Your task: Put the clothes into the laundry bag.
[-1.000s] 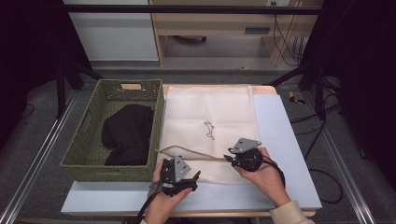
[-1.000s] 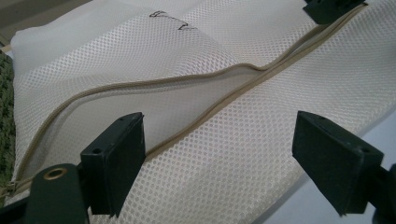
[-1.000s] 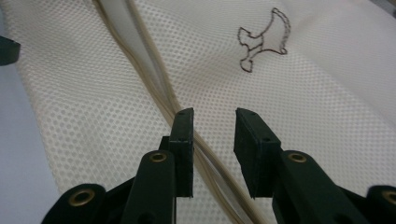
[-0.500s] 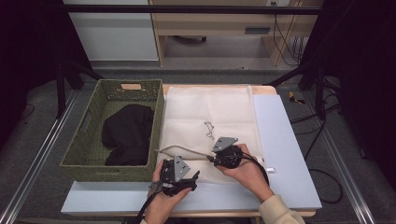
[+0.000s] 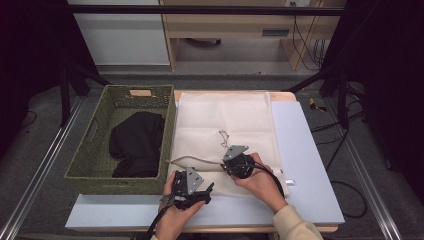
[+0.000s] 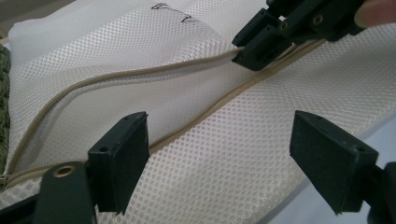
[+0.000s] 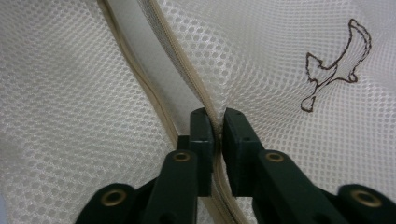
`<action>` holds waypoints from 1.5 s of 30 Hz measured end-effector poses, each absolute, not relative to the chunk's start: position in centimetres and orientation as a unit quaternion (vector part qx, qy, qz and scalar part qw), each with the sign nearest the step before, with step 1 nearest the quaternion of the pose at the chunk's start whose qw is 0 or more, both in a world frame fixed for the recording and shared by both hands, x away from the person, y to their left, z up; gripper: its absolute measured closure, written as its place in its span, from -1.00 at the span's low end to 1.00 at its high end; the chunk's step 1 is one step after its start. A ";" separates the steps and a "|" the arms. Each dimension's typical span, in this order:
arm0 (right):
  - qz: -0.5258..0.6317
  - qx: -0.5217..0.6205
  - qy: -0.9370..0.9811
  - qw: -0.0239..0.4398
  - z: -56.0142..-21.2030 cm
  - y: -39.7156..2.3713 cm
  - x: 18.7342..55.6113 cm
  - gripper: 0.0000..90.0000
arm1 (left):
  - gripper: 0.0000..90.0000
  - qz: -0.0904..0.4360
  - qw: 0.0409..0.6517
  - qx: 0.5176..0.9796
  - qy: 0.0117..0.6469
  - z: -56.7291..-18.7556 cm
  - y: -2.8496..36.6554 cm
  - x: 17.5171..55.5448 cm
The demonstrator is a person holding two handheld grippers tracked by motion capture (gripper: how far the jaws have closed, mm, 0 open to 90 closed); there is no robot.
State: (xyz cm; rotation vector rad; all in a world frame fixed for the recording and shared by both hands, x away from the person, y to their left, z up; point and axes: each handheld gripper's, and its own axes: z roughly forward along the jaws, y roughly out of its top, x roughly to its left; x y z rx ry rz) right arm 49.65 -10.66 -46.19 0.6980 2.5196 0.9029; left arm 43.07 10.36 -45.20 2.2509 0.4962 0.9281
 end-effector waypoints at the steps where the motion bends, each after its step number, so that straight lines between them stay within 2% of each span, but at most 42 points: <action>1: 0.321 0.248 0.895 0.187 -46.2 -10.7 49.6 0.87 | -0.54 0.354 0.323 0.857 0.189 -45.2 10.4 43.1; 8: 0.326 0.252 0.889 0.202 -44.4 -10.9 49.7 0.93 | -0.48 0.351 0.324 0.859 0.187 -45.4 10.2 43.0; 9: 0.328 0.250 0.887 0.207 -43.7 -10.8 49.9 0.93 | -0.46 0.331 0.331 0.864 0.184 -45.6 10.0 43.0; 11: 0.327 0.253 0.885 0.213 -42.9 -10.8 50.1 0.94 | -0.42 0.353 0.322 0.862 0.168 -45.4 10.0 43.2; 14: 0.328 0.253 0.883 0.222 -41.7 -10.8 50.5 0.94 | -0.41 0.357 0.323 0.858 0.179 -45.6 9.9 43.1; 15: 0.325 0.253 0.884 0.222 -41.2 -10.8 50.7 0.94 | -0.41 0.376 0.317 0.853 0.174 -45.4 10.0 43.2; 17: 0.321 0.252 0.884 0.227 -40.4 -10.7 51.1 0.94 | -0.40 0.357 0.321 0.859 0.177 -45.6 9.9 43.2; 29: 0.316 0.257 0.889 0.208 -37.2 -10.3 53.6 0.94 | -0.38 0.344 0.331 0.859 0.184 -45.7 9.6 43.0; 36: 0.315 0.252 0.889 0.215 -35.7 -9.9 53.9 0.95 | -0.38 0.345 0.327 0.861 0.183 -45.7 9.6 43.0; 37: 0.313 0.251 0.890 0.216 -35.5 -9.8 53.9 0.95 | -0.38 0.261 0.393 0.816 0.333 -47.2 8.3 41.2; 45: 0.325 0.244 0.888 0.216 -33.4 -9.8 54.7 0.95 | -0.39 0.261 0.395 0.816 0.332 -47.2 8.3 41.1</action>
